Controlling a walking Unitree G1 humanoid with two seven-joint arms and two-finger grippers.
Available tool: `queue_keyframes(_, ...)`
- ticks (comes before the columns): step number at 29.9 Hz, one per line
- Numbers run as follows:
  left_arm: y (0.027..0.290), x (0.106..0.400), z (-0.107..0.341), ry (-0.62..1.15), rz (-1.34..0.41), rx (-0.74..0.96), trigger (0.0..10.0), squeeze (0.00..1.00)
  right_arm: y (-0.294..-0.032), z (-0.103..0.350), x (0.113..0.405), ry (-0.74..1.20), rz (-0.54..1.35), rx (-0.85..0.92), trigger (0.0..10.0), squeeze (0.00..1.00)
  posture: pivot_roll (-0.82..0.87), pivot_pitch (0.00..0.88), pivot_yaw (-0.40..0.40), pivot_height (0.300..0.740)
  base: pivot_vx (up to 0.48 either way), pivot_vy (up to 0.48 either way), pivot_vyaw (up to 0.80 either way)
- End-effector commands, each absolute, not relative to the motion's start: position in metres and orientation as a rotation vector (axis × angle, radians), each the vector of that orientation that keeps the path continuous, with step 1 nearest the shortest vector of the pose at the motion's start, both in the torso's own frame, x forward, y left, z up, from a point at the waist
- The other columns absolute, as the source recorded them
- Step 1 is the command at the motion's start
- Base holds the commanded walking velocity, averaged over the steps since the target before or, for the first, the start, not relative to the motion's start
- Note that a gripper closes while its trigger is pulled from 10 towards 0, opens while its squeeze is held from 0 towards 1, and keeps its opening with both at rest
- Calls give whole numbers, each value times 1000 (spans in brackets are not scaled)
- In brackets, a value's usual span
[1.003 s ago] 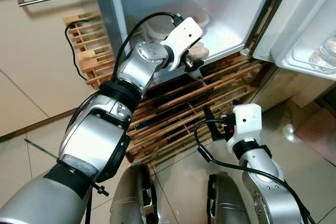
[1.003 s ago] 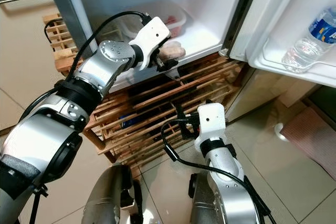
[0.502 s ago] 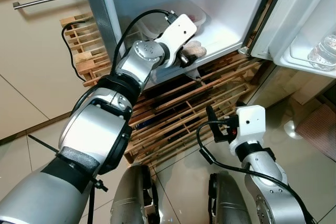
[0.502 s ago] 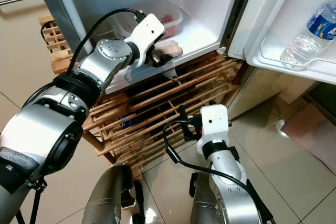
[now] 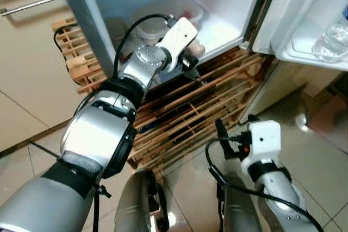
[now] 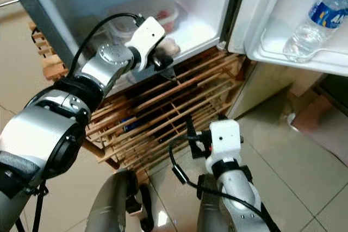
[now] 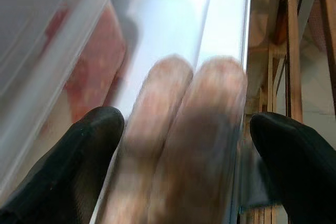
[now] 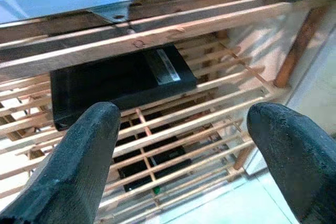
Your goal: Restocking fridge
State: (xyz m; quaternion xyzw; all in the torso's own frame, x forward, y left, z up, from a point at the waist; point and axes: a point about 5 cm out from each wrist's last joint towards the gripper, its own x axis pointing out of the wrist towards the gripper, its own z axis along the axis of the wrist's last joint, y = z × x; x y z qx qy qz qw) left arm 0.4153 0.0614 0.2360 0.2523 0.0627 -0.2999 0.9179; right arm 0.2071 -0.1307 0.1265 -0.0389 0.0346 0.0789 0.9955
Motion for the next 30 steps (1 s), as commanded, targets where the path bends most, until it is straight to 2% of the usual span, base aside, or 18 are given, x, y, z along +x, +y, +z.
queue_keyframes(1,61,416,238,139,-603,517,10000,0,-132,130,203,70,153,-82,10000,0,-277,235,102,642,0,0,0)
queue_keyframes(5,64,416,235,167,-591,490,10000,0,-132,129,200,78,147,-82,10000,0,-281,239,105,642,0,0,0)
queue_keyframes(6,65,416,233,189,-589,467,4706,0,-131,129,199,80,146,-82,10000,0,-283,238,107,642,0,0,0)
queue_keyframes(7,65,416,233,189,-589,467,4706,0,-131,129,199,80,146,-82,10000,0,-283,238,107,642,0,0,0)
queue_keyframes(8,66,416,232,201,-586,455,824,0,-131,129,198,82,146,-81,10000,0,-283,239,108,642,0,0,0)
queue_keyframes(9,68,416,230,222,-586,435,0,0,-131,130,198,84,145,-81,10000,0,-281,242,110,642,0,0,0)
queue_keyframes(21,76,416,225,272,-569,349,0,0,-129,130,198,92,143,-78,10000,0,-266,255,121,642,0,0,0)
queue_keyframes(30,74,416,231,228,-612,403,0,0,-129,131,199,92,143,-79,10000,0,-257,260,120,642,0,0,0)
